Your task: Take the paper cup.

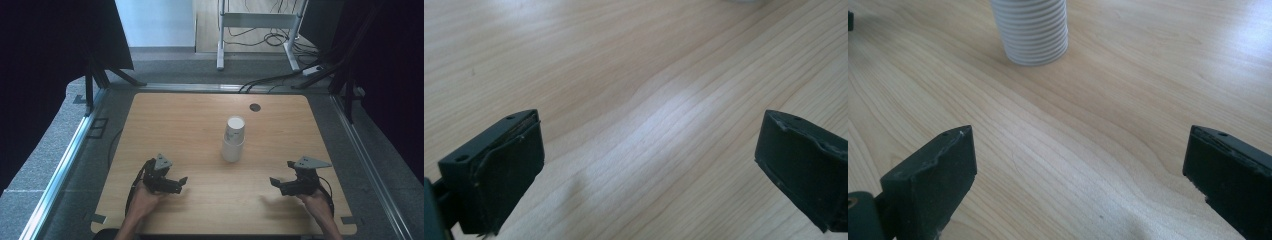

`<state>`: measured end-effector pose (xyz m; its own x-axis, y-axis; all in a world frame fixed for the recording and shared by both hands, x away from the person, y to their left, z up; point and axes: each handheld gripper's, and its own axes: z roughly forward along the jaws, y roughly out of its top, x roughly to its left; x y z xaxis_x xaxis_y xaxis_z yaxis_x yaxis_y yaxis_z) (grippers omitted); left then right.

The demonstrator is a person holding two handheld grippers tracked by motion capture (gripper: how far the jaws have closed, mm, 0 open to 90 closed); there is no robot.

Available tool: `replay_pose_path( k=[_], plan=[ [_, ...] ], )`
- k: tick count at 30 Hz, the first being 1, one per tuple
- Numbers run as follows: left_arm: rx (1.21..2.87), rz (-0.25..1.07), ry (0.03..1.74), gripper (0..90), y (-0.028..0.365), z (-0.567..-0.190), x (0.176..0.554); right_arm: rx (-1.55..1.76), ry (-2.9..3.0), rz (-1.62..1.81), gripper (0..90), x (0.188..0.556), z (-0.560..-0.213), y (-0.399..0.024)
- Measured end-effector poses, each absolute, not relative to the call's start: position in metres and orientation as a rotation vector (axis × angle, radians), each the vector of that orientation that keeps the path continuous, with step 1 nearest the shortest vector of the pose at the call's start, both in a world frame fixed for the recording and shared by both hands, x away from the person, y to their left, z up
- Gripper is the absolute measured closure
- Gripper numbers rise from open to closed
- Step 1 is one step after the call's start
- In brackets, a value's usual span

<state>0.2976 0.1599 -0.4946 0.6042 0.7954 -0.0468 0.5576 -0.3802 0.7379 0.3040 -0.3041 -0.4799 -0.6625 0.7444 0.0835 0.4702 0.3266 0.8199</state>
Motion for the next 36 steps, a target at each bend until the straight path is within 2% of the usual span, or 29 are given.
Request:
replay_pose_path(
  k=[36],
  plan=[
    [2.111,0.357,0.861,0.0,0.115,-0.465,0.341,0.999,2.288,1.356,0.0,0.335,-0.425,-0.280]
  ],
)
